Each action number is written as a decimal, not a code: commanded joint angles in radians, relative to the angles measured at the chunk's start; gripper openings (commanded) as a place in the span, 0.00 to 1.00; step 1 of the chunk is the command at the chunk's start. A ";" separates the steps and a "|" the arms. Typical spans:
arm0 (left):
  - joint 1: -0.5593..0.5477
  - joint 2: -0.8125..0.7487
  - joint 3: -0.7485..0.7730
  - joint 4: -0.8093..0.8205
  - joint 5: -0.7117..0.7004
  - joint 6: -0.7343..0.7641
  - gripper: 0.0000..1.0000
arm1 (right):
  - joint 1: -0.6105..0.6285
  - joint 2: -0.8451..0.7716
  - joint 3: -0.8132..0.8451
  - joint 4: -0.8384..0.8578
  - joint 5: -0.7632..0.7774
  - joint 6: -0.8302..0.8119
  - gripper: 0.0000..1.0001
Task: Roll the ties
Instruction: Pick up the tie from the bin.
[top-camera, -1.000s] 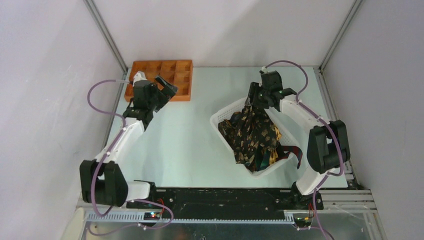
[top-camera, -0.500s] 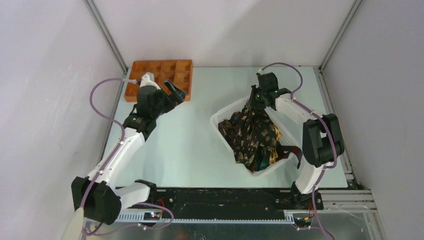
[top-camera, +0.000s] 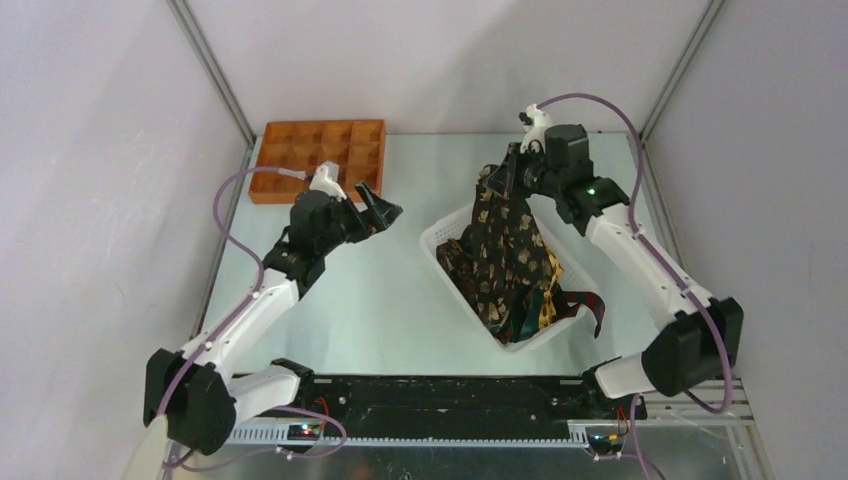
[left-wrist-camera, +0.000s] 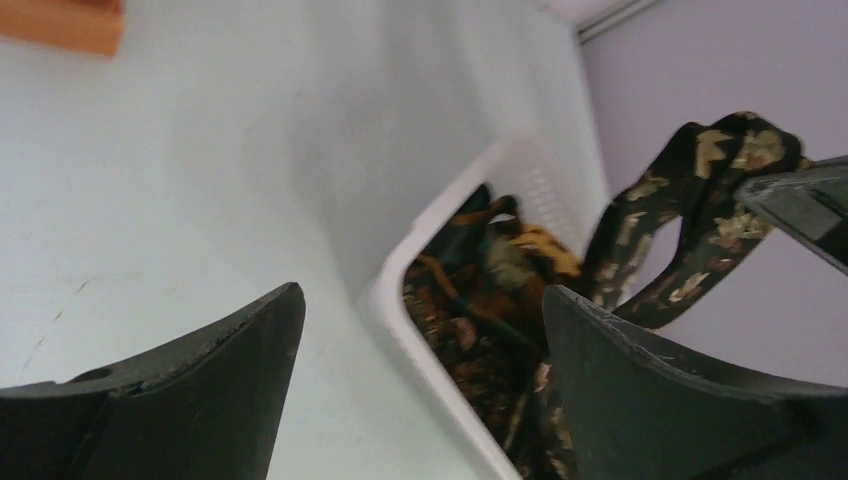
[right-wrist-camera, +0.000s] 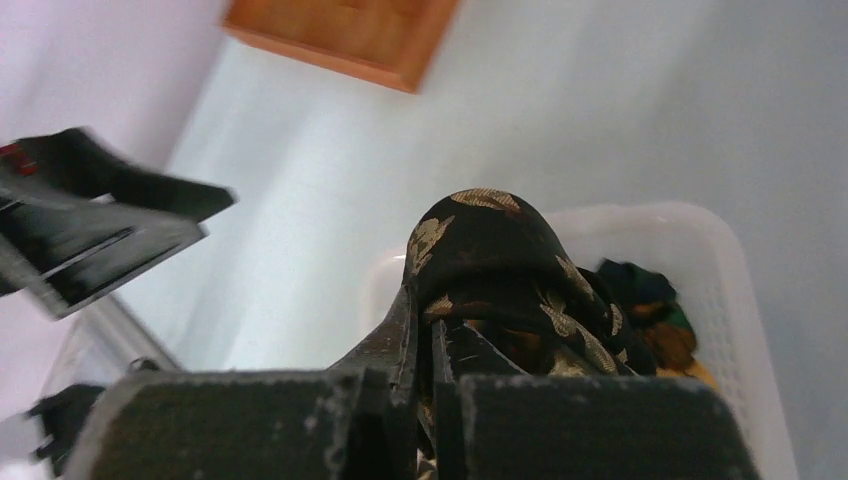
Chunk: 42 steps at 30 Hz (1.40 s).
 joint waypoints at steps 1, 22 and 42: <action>-0.004 -0.109 0.007 0.245 0.137 0.005 0.95 | 0.012 -0.060 0.090 0.007 -0.224 -0.031 0.00; -0.188 -0.196 -0.069 0.492 0.330 0.035 0.90 | 0.164 0.068 0.305 0.105 -0.480 0.177 0.00; -0.251 -0.039 0.025 0.539 0.269 0.031 0.69 | 0.182 0.020 0.265 0.126 -0.531 0.239 0.00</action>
